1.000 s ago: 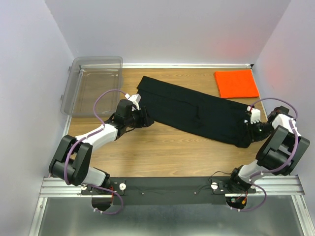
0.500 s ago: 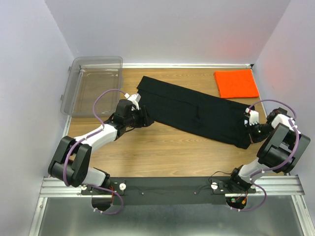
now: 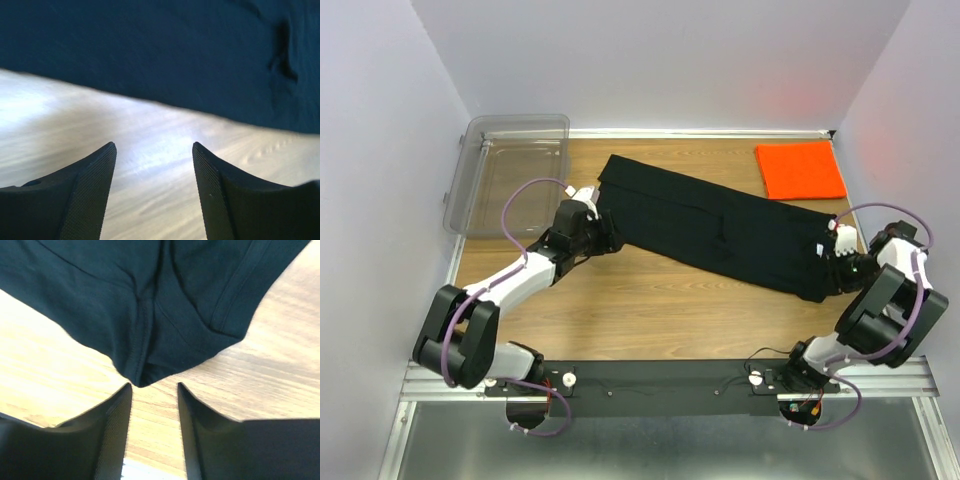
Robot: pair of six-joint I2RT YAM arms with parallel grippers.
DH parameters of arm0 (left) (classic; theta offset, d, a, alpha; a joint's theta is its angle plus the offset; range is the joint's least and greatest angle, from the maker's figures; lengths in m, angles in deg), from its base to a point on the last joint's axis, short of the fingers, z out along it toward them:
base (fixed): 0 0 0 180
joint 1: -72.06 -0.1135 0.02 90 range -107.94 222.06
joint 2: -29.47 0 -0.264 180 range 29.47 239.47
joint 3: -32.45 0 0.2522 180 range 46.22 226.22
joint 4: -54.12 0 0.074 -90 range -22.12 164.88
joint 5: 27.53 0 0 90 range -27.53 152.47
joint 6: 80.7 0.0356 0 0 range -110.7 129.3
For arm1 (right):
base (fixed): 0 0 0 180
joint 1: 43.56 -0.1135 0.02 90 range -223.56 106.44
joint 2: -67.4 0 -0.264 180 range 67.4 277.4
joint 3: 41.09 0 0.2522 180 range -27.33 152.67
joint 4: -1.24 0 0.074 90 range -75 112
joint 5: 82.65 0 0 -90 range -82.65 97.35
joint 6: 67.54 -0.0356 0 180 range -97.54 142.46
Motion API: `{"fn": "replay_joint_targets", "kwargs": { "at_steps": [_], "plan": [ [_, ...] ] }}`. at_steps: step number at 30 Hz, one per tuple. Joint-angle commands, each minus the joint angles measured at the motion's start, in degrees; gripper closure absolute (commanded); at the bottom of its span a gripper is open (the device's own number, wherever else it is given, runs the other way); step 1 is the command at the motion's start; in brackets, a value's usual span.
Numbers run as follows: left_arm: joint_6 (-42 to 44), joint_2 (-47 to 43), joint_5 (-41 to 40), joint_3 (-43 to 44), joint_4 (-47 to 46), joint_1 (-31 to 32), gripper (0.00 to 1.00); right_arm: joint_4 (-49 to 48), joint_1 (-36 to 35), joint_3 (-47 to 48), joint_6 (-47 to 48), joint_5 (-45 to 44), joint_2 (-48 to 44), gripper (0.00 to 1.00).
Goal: Fold and stack the t-shirts
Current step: Fold the tshirt
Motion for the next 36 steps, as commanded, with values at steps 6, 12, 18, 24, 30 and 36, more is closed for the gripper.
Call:
{"fn": "replay_joint_targets", "kwargs": {
  "at_steps": [6, 12, 18, 24, 30, 36],
  "plan": [
    [-5.0, -4.1, -16.6, 1.7, -4.6, -1.8, 0.23, 8.2, 0.2, 6.3, 3.2, 27.5, -10.0, 0.3],
    [-16.2, 2.1, -18.4, -0.4, -6.5, -4.7, 0.27, 22.0, -2.9, 7.1, 16.0, 42.8, -8.5, 0.25],
    [-21.1, 11.8, -20.0, 5.6, -4.0, -5.4, 0.34, 19.8, -3.2, 7.7, 11.8, 43.0, -6.6, 0.25],
    [-23.1, 19.6, -20.0, 10.6, 0.2, -5.6, 0.35, 18.2, -3.2, 7.1, 10.8, 42.3, -6.4, 0.25],
    [-23.4, 21.9, -19.9, 12.4, 1.4, -5.8, 0.38, 18.3, -3.3, 7.2, 11.1, 42.1, -6.4, 0.25],
    [-22.7, 22.9, -19.7, 13.7, 2.6, -5.8, 0.54, 19.2, -3.2, 7.5, 12.1, 42.2, -6.9, 0.25]
  ]
}}
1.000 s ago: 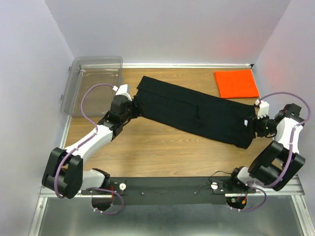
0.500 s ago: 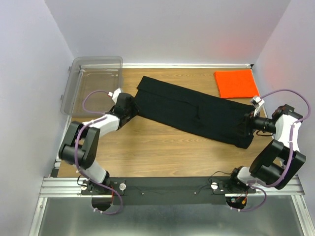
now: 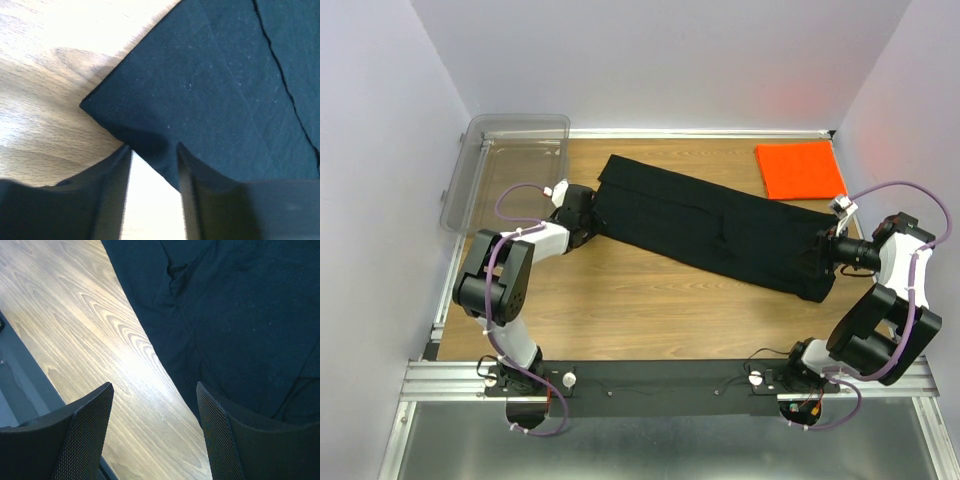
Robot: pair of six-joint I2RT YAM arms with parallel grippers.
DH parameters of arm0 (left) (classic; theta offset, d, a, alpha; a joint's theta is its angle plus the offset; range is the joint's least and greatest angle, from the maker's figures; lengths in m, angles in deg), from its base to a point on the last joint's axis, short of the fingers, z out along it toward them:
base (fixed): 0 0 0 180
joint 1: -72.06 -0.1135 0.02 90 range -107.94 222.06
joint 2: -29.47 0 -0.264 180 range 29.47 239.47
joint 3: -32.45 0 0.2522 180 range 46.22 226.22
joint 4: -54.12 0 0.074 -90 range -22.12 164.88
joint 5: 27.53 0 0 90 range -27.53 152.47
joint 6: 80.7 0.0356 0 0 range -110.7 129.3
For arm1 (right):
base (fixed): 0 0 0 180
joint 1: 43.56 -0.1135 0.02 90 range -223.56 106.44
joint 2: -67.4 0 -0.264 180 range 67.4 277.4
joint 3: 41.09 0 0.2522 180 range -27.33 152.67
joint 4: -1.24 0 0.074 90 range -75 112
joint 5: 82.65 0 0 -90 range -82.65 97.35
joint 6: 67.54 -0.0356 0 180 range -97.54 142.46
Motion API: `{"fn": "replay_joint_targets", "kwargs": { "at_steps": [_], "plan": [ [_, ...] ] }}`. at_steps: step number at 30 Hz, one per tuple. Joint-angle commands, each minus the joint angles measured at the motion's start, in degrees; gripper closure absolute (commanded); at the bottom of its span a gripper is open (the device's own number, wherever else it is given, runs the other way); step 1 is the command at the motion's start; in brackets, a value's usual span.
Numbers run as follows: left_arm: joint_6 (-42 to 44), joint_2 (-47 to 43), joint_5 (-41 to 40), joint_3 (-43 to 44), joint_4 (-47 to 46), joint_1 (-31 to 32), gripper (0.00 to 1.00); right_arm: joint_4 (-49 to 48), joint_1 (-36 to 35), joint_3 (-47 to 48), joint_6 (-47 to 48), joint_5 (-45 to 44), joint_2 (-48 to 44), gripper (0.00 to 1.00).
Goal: Fold and stack the t-shirts
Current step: Fold the tshirt
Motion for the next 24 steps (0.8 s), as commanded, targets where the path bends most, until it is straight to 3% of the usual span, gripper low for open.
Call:
{"fn": "replay_joint_targets", "kwargs": {
  "at_steps": [1, 7, 11, 17, 24],
  "plan": [
    [-0.3, 1.5, -2.1, 1.6, 2.0, -0.2, 0.55, 1.7, -0.2, 1.4, 1.5, 2.4, 0.0, 0.25],
    [1.3, 3.2, -1.2, 3.2, 2.0, -0.2, 0.72, 4.7, -0.2, 2.2, 4.2, 2.9, -1.2, 0.25],
    [2.7, 2.5, -1.2, 3.3, 2.0, -0.2, 0.9, 4.8, -0.2, 2.2, 4.2, 2.8, -2.2, 0.25],
    [3.6, -3.6, -1.7, 0.7, 2.4, 0.6, 0.97, 5.3, -0.2, 2.5, 4.9, 2.9, -3.3, 0.25],
    [1.0, -15.0, 0.1, -10.3, 2.7, 2.1, 0.98, 6.4, -0.3, 3.0, 5.9, 3.6, -5.2, 0.25]
  ]
}}
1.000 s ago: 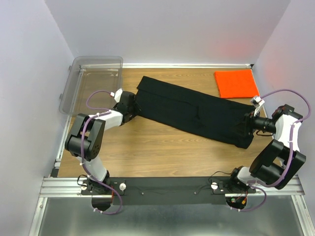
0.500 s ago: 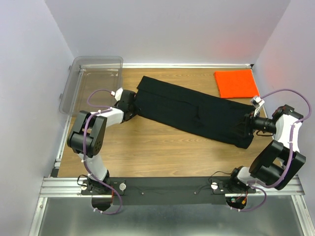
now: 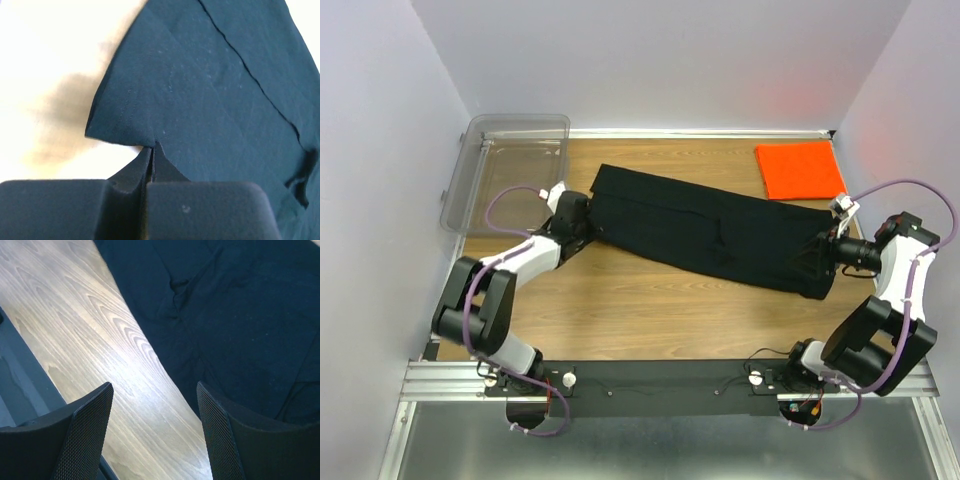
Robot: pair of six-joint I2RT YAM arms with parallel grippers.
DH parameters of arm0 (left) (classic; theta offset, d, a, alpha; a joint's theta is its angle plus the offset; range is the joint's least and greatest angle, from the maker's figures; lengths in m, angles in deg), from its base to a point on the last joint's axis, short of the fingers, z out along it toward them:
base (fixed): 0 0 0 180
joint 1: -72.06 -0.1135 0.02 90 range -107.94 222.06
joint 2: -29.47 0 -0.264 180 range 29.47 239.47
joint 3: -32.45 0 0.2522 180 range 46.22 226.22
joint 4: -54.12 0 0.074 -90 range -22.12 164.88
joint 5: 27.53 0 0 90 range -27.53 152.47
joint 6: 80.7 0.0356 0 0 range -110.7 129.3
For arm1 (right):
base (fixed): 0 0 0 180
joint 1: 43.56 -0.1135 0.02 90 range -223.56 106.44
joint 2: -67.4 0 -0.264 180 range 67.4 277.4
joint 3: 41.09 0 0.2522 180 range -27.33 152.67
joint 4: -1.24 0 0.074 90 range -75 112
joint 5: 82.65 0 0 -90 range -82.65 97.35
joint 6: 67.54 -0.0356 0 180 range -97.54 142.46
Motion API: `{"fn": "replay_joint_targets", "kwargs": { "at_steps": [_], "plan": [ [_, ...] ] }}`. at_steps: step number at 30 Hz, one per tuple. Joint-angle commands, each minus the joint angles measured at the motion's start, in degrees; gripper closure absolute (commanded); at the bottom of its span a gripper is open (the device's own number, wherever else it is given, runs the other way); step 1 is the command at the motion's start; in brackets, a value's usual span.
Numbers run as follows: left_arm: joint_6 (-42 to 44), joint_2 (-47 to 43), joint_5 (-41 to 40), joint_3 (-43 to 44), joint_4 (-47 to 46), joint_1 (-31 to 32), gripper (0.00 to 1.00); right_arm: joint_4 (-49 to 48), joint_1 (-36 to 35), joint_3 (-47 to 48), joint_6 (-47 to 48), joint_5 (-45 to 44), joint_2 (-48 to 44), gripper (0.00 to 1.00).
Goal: Fold and stack the t-shirts
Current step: Fold the tshirt
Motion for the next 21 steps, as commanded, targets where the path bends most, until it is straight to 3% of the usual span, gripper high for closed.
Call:
{"fn": "replay_joint_targets", "kwargs": {
  "at_steps": [1, 10, 14, 18, 21],
  "plan": [
    [-2.1, -6.1, 0.0, -6.4, 1.2, 1.0, 0.98, 1.7, -0.2, 1.7, 1.7, 2.4, -2.1, 0.25],
    [-9.1, -26.4, 2.6, -22.7, 5.9, 1.6, 0.98, 1.1, -0.3, 2.7, 0.7, 1.7, 0.0, 0.25],
    [-16.6, -39.5, 4.8, -30.2, 9.9, 2.8, 0.98, -5.5, -0.3, 2.8, -9.6, -0.7, 0.9, 0.25],
    [-18.2, -52.6, 3.9, -31.5, 14.5, 3.8, 0.97, -17.9, -0.4, 2.1, -21.0, -6.3, 1.6, 0.25],
    [-15.9, -59.0, 4.6, -31.4, 16.7, 3.9, 0.56, -25.7, -0.5, 1.8, -29.3, -10.4, 5.0, 0.25]
  ]
}}
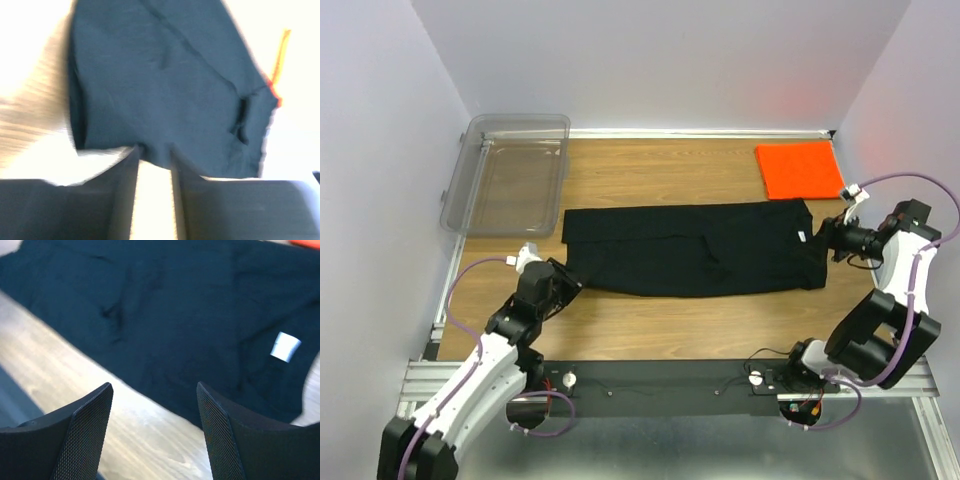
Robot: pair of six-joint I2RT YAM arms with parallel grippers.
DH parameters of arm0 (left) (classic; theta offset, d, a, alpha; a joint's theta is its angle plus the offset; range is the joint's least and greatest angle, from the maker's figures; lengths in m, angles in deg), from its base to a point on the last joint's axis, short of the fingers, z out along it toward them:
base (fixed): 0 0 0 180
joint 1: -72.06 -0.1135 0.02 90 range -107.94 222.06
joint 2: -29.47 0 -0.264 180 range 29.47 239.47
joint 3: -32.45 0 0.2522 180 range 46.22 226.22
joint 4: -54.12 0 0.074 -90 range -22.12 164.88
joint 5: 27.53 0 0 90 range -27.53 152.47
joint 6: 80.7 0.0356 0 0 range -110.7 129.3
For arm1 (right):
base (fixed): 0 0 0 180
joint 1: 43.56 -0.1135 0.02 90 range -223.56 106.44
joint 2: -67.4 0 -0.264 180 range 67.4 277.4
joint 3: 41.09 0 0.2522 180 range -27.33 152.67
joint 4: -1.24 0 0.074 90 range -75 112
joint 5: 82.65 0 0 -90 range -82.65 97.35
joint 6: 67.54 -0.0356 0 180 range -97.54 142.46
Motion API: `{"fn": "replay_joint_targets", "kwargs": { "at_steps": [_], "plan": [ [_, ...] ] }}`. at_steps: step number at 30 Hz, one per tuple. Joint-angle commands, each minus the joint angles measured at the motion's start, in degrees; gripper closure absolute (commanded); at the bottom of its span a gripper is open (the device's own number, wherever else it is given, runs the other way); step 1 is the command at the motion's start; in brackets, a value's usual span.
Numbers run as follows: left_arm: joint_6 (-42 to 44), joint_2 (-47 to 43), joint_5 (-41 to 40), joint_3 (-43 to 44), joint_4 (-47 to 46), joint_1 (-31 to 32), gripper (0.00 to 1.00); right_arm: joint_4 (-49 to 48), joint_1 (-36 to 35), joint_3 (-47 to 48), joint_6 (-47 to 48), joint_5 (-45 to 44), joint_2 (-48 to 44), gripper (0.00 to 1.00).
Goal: Fold and stack the t-shirts
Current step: Fold the tshirt
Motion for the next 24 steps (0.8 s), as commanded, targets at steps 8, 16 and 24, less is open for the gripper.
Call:
{"fn": "replay_joint_targets", "kwargs": {
  "at_steps": [8, 16, 24],
  "plan": [
    [6.6, -16.8, -0.5, 4.7, 3.1, 0.2, 0.22, -21.3, -1.6, 4.4, -20.2, -11.2, 18.0, 0.23],
    [31.1, 14.2, 2.8, 17.0, -15.9, 0.2, 0.21, -30.5, -6.4, 11.0, -29.2, -19.6, 26.5, 0.23],
    [47.8, 33.3, 5.5, 35.5, -15.3, 1.4, 0.23, -33.2, -8.8, 20.7, -34.4, -24.1, 37.3, 0.23]
  ]
}}
